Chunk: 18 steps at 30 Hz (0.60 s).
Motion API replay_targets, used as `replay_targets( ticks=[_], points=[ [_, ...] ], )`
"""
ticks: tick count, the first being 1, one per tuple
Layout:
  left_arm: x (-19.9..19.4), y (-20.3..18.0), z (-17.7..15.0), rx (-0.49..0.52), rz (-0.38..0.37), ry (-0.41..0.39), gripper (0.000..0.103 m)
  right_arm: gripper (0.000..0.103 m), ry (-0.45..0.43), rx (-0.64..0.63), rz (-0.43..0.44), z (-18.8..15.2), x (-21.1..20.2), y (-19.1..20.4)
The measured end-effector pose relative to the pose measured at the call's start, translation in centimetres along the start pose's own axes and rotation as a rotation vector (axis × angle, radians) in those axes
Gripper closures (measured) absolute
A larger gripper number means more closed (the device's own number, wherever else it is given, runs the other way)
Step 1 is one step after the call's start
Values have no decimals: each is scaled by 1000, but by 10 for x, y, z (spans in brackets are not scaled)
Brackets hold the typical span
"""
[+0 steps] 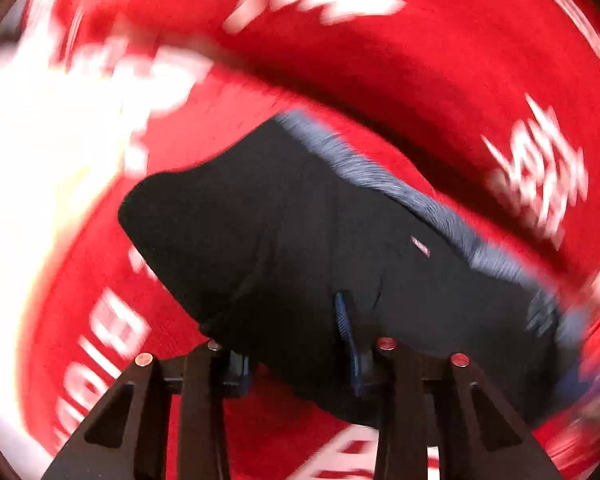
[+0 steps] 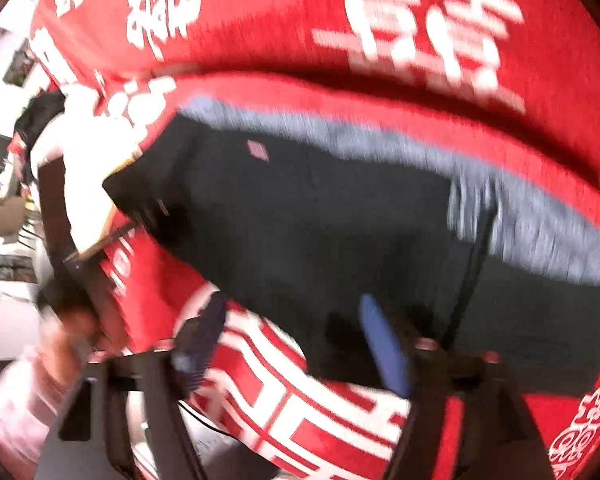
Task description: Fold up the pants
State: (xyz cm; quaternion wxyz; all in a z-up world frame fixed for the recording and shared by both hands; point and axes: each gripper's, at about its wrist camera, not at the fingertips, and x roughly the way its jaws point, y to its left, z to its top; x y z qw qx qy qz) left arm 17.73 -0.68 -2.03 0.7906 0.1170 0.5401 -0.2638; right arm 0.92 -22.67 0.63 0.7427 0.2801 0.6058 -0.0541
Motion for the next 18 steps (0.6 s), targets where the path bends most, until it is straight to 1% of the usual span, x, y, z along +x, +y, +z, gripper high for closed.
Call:
replay_targets(
  ticks=[1,4,5,6,8,11,12,13,15,17,18],
  points=[
    [-6,-19,-5,115,64,-46,67,23,3,5,26,17,-5,3],
    [-18,-55,-28,368,184,-149,67,22,49,3,113,65,-6,18],
    [-20,-61,-34,419,203,-166,67,21,75,-7,137,79,-3,26],
    [-20,-68,-39,466,220,-180,67,21,124,-24,158,95,5,38],
    [-20,-70,-44,499,234,-188,67,20,224,-77,181,122,24,67],
    [-16,-73,-45,508,253,-180,67,19,289,-177,177,138,47,113],
    [-16,-72,-44,506,257,-175,67,19,324,-229,159,142,58,130],
    [-16,-71,-45,508,261,-172,67,19,362,-276,121,144,72,145],
    [-17,-71,-45,511,265,-171,67,19,411,-336,41,145,96,163],
    [-16,-75,-44,512,269,-167,67,19,467,-351,9,144,117,168],
    [-16,-75,-44,512,273,-165,67,32,490,-346,9,143,125,167]
  ],
)
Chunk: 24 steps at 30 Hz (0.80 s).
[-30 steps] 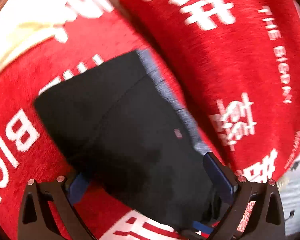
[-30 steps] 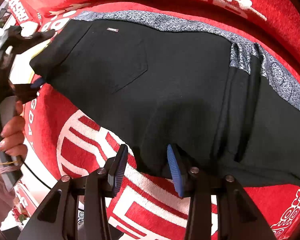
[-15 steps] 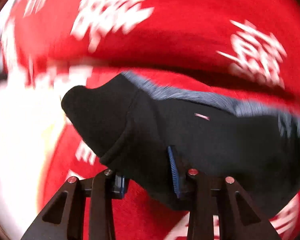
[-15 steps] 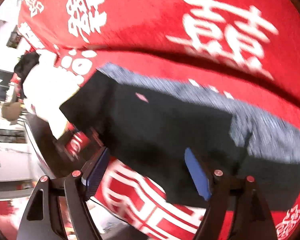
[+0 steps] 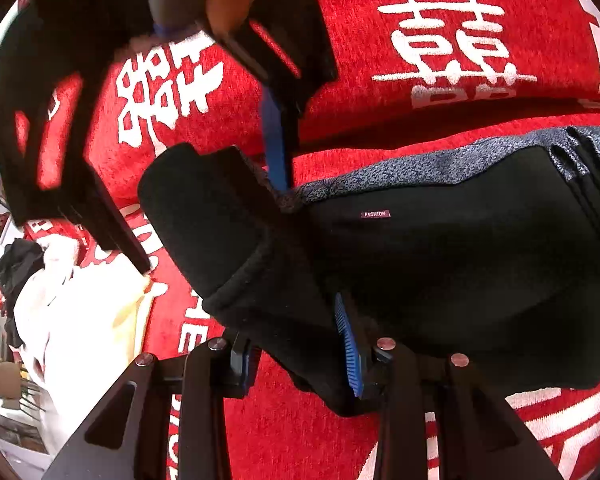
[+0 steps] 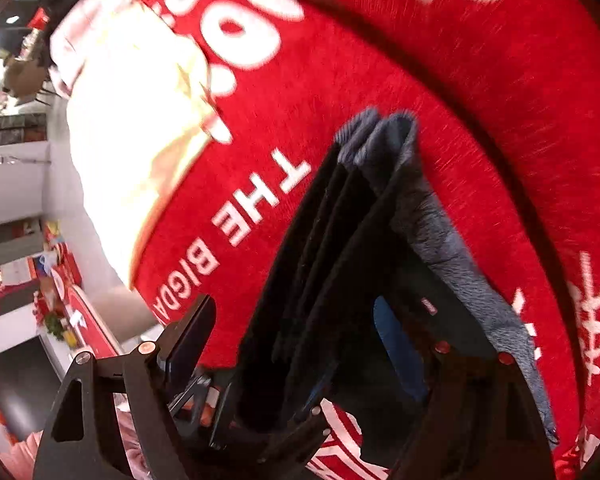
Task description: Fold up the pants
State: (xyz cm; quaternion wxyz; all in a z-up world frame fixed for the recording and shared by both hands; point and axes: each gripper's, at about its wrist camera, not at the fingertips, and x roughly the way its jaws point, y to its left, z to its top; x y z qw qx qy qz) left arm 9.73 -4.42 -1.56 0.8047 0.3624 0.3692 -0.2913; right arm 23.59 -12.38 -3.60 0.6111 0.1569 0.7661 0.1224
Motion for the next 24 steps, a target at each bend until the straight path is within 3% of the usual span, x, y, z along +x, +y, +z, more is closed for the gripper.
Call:
replay_targets(
  ticks=[1,2,8,14,17,20,24],
  points=[
    [0,-1,1,3,3,3,67,54,1,4,11,-1,4,-4],
    [-1,-1,2,4,0,13,67,85,-5,16,24,-3,4,-9],
    [-39,-15,26,38,-54,-64,67,86,-205,36,142,-49,-39,-47],
    [-91,-43,61,67,-135,-122,67,88,-490,162,404,-161,-107,-114],
    [-121,-76,79,97,-184,-156,67,88,-592,199,451,-219,-129,-142],
    [-149,-129,91,181,-232,-196,67,88,-644,260,480,-267,-135,-168],
    [-153,-178,96,249,-263,-168,67,88,-647,378,490,-316,-128,-212]
  ],
)
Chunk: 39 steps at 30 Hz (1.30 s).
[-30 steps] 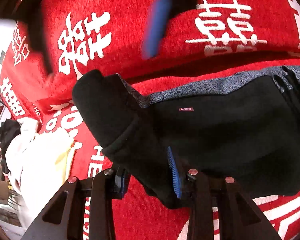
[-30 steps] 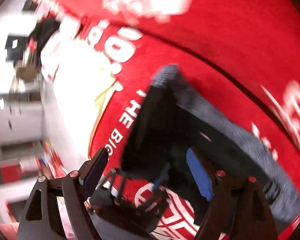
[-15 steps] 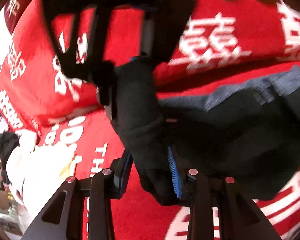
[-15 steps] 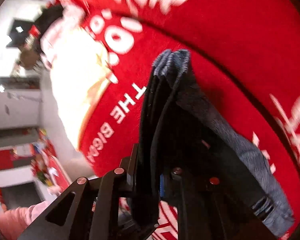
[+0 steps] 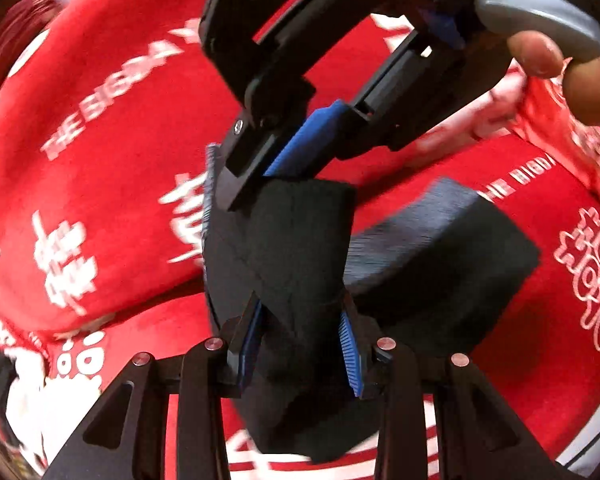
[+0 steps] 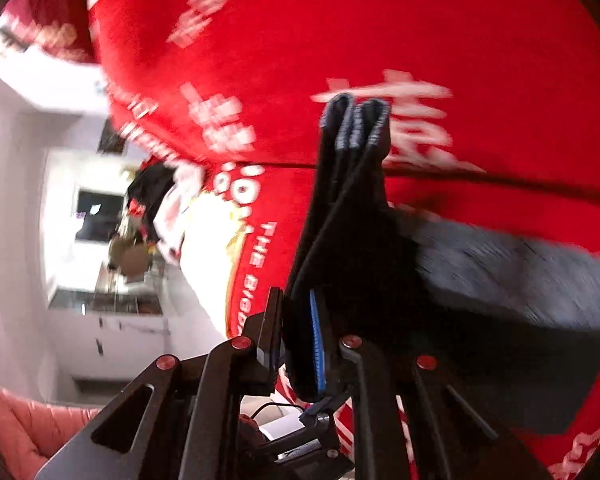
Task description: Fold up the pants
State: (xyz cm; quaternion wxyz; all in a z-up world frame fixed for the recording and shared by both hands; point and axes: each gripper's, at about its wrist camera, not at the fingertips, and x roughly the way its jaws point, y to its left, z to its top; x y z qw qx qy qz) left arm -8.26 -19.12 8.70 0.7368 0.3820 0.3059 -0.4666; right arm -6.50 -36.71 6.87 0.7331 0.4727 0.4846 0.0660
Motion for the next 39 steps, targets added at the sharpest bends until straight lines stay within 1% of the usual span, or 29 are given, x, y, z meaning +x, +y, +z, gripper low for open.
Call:
replay_targets(
  ticks=[3,5,8,11,12,14,15,16,17,18,19,21,23,24,26,27,28,29,30,31,33,34,35,37,39],
  points=[
    [-5,-36,10,46,-41,-5,67,88,-26,18,13,-24,-27,-30],
    [-5,-66,14,103,-55,-12,67,88,-56,49,37,-44,-45,-51],
    [1,-95,17,140,-87,10,67,88,-88,110,47,-64,-65,-88],
    [10,-129,19,193,-118,25,67,88,-120,186,52,-83,-73,-126],
    [14,-139,17,205,-124,31,67,85,-126,209,53,-86,-79,-142],
    [26,-153,12,229,-129,63,67,85,-122,257,26,-94,-78,-167],
    [30,-155,11,235,-123,74,64,85,-110,278,9,-96,-73,-178],
    [33,-157,9,246,-113,85,60,85,-95,300,11,-99,-69,-187],
    [33,-154,8,253,-118,91,56,80,-80,324,24,-101,-66,-197],
    [31,-150,7,249,-133,94,44,68,-74,338,28,-102,-65,-203],
    [27,-142,5,235,-149,95,32,63,-68,347,16,-104,-63,-208],
    [15,-126,1,217,-178,86,23,61,-75,347,38,-106,-62,-211],
    [6,-112,-2,209,-178,73,23,58,-85,341,60,-106,-61,-211],
    [3,-97,-2,180,-157,66,23,58,-86,333,73,-105,-60,-210],
    [9,-75,-1,92,-129,91,23,59,-76,330,75,-101,-55,-208],
    [18,-62,1,31,-115,120,23,76,-65,325,58,-99,-51,-206],
    [30,-51,2,-36,-93,166,23,89,-54,305,13,-95,-48,-202],
    [45,-38,3,-98,-67,211,23,90,-53,293,-3,-92,-47,-196],
    [54,-31,3,-143,-46,227,23,92,-72,269,-15,-90,-53,-189],
    [60,-27,3,-178,-44,240,23,92,-84,244,-13,-89,-59,-182],
    [70,-27,4,-247,-112,269,23,92,-89,194,-20,-86,-68,-166],
    [72,-32,5,-245,-132,269,23,92,-77,176,-28,-85,-70,-161],
    [72,-42,7,-220,-139,260,23,92,-66,168,-41,-85,-71,-160],
    [74,-55,8,-197,-145,263,23,92,-25,151,-134,-85,-66,-164],
    [81,-59,7,-220,-159,285,23,89,18,156,-241,-89,-54,-177]
  ],
)
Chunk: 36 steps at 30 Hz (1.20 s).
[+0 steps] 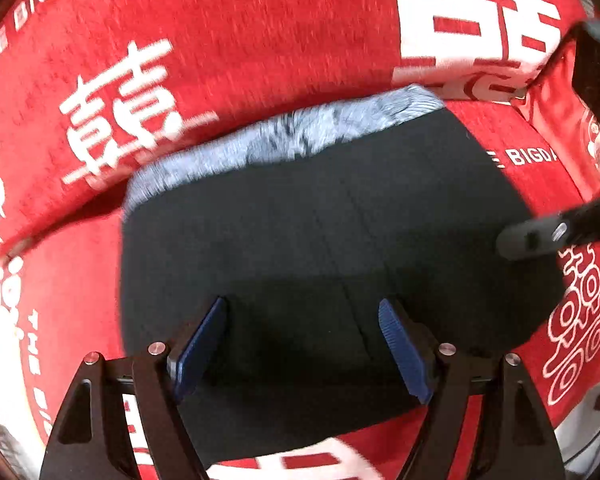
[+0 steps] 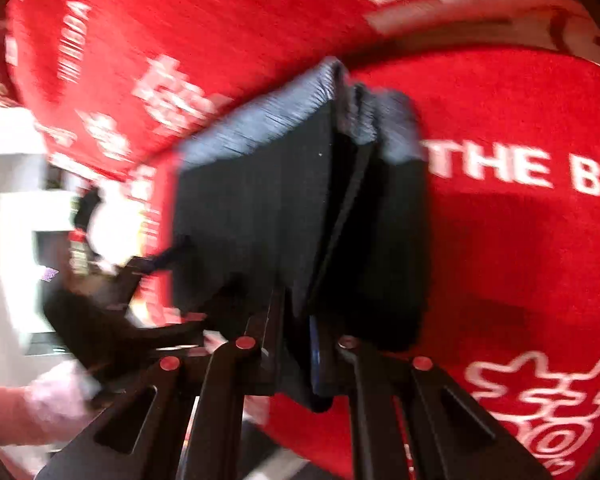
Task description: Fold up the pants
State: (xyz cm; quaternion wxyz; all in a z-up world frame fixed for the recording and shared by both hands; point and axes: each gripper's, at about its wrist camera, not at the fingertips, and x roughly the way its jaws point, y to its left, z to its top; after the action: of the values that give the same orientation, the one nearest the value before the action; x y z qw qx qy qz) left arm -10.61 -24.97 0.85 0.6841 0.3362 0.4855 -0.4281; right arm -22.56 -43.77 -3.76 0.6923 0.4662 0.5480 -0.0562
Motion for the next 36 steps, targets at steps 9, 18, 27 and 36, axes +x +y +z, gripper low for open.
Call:
replay_targets(
  ticks=[9,18,27,36],
  points=[
    [1,6,9,-36,-5,59,19,74,-100,-8,-151,-18,-7,9],
    [-18,46,-2,-121,43,80,19,71,-196,88,-242,-61,-41,12],
    [-19,86,-16,-182,27,129,19,82,-273,300,-74,-72,-28,-11],
    [-19,110,-29,-208,9,162,5,84,-210,165,-431,-37,-9,6]
  ],
)
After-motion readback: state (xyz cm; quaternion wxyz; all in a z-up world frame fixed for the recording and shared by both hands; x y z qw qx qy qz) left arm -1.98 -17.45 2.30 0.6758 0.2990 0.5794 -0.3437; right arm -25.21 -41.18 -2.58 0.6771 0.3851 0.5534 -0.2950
